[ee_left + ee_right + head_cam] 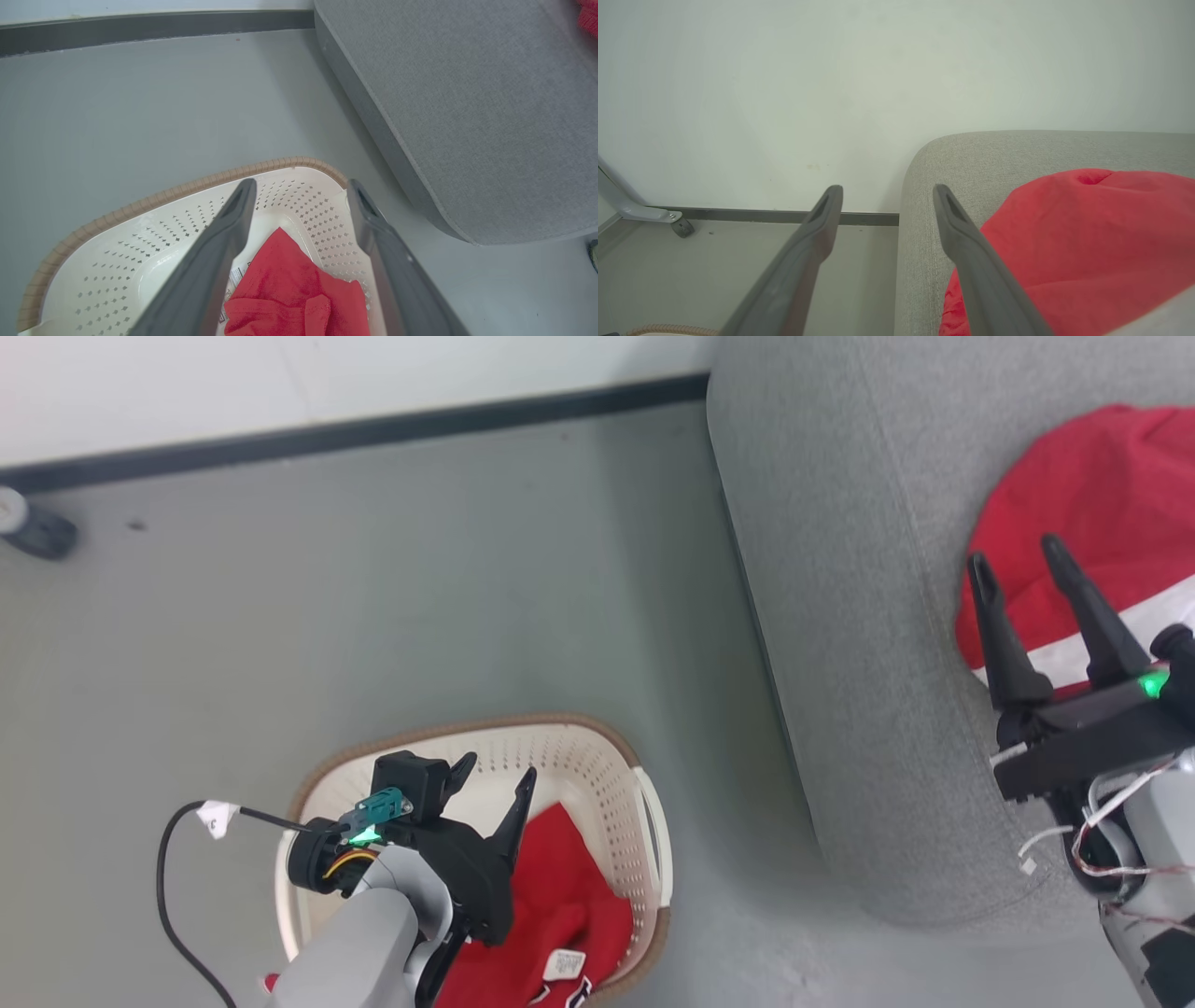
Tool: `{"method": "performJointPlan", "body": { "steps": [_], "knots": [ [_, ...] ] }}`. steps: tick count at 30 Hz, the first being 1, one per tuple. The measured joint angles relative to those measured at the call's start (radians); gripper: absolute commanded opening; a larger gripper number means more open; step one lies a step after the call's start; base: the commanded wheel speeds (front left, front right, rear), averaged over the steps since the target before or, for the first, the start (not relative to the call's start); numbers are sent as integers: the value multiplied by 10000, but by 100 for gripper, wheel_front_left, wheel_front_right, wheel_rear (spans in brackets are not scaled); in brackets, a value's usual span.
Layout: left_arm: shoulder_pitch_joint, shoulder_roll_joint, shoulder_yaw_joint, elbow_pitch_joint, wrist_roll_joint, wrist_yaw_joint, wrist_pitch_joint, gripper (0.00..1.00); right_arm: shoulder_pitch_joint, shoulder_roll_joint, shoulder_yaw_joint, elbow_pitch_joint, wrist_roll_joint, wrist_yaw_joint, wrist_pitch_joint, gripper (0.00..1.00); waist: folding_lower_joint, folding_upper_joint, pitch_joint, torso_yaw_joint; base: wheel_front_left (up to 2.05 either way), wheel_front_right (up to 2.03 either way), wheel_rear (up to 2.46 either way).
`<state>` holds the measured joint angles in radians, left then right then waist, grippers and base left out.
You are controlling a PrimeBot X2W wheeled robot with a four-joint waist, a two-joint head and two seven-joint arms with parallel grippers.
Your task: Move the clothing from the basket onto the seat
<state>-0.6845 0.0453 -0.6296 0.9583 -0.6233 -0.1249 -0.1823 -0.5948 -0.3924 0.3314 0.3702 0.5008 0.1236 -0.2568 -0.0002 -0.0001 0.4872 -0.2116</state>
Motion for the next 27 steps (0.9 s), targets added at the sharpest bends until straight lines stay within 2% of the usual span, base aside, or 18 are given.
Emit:
{"method": "performJointPlan", "body": {
  "steps": [11,21,27],
  "knots": [
    [682,330,180,-665,-453,0,-591,100,986,-31,157,328,196,0,2,100,1,-1,-1507,405,0,0,0],
    [1267,796,1183,-1273,-619,21,-673,100,2161,-81,82,360,301,0,2,100,0,0,-2846,795,0,0,0],
    [2025,880,1843,-1996,-656,385,-671,100,2754,-69,-104,286,405,0,2,100,1,0,-3462,1006,0,0,0]
  ]
}}
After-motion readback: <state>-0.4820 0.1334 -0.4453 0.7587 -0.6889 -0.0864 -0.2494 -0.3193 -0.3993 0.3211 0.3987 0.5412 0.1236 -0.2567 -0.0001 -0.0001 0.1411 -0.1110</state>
